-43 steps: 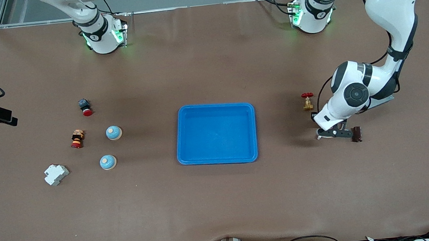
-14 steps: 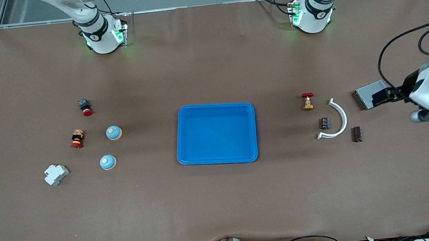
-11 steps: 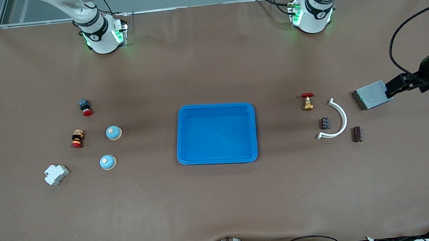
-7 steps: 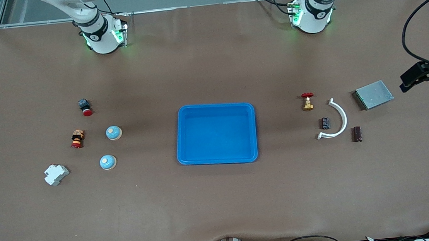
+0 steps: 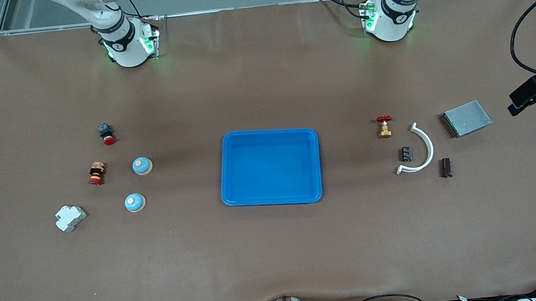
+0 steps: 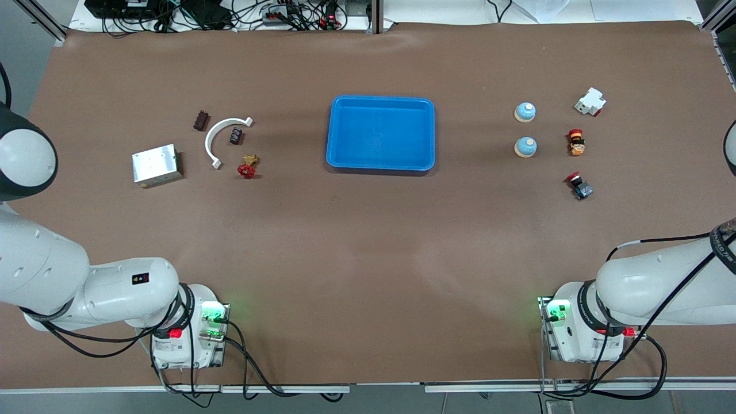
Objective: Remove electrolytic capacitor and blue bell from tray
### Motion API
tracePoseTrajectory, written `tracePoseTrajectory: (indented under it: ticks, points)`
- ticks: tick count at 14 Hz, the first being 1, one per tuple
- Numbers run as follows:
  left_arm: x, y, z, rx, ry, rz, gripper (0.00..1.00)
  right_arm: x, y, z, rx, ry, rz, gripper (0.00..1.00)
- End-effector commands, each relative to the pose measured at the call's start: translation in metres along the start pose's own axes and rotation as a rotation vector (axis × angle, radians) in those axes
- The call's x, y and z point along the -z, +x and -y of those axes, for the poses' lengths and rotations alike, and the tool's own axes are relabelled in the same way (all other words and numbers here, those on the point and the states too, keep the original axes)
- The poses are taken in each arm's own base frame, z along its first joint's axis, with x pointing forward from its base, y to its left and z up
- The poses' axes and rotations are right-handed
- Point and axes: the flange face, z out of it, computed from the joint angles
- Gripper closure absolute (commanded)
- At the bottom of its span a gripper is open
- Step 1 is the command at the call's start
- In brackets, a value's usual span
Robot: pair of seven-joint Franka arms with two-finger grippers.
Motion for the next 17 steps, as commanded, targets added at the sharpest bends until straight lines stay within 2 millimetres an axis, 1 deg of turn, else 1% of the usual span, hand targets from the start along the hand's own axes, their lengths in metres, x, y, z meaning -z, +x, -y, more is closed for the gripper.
tracePoseTrajectory:
  ticks: [1, 2, 3, 4, 5, 6, 8, 10, 12, 13, 15, 17]
  points:
    - [0.007, 0.0, -0.007, -0.018, -0.028, 0.002, 0.0, 0.005, -0.007, 0.001, -0.015, 0.006, 0.001, 0.0]
    - [0.008, -0.002, -0.009, -0.022, -0.022, 0.001, 0.0, 0.006, -0.007, -0.001, -0.016, 0.006, -0.001, 0.0]
    - [0.009, -0.004, -0.017, -0.035, -0.017, -0.001, 0.0, 0.005, -0.006, 0.001, -0.012, 0.006, -0.001, 0.0]
    - [0.008, -0.005, -0.019, -0.04, -0.015, 0.002, 0.0, 0.005, -0.006, 0.001, -0.01, 0.008, -0.002, 0.0]
    - [0.014, -0.01, -0.022, -0.047, -0.02, -0.002, 0.0, 0.005, -0.006, 0.001, -0.007, 0.008, -0.002, 0.0]
    - [0.013, -0.014, -0.017, -0.041, -0.024, 0.004, 0.0, 0.006, -0.006, 0.001, -0.001, 0.006, -0.007, 0.0]
    - [0.004, -0.023, -0.03, -0.072, -0.027, 0.016, 0.0, 0.008, -0.006, 0.002, 0.002, 0.005, -0.018, 0.0]
    - [0.001, -0.037, -0.029, -0.074, -0.028, 0.005, 0.0, 0.008, -0.006, 0.002, 0.002, 0.005, -0.018, 0.0]
    - [-0.012, -0.06, -0.027, -0.075, -0.034, -0.045, 0.0, 0.008, -0.005, 0.002, 0.004, 0.005, -0.019, 0.0]
    - [-0.016, -0.067, -0.027, -0.076, -0.036, -0.062, 0.0, 0.008, -0.005, 0.002, 0.004, 0.005, -0.019, 0.0]
    - [-0.014, -0.066, -0.028, -0.079, -0.039, -0.066, 0.0, 0.008, -0.005, 0.002, 0.013, 0.005, -0.019, 0.0]
    - [-0.005, -0.063, -0.027, -0.078, -0.041, -0.084, 0.0, 0.008, -0.005, 0.002, 0.051, 0.004, -0.024, 0.0]
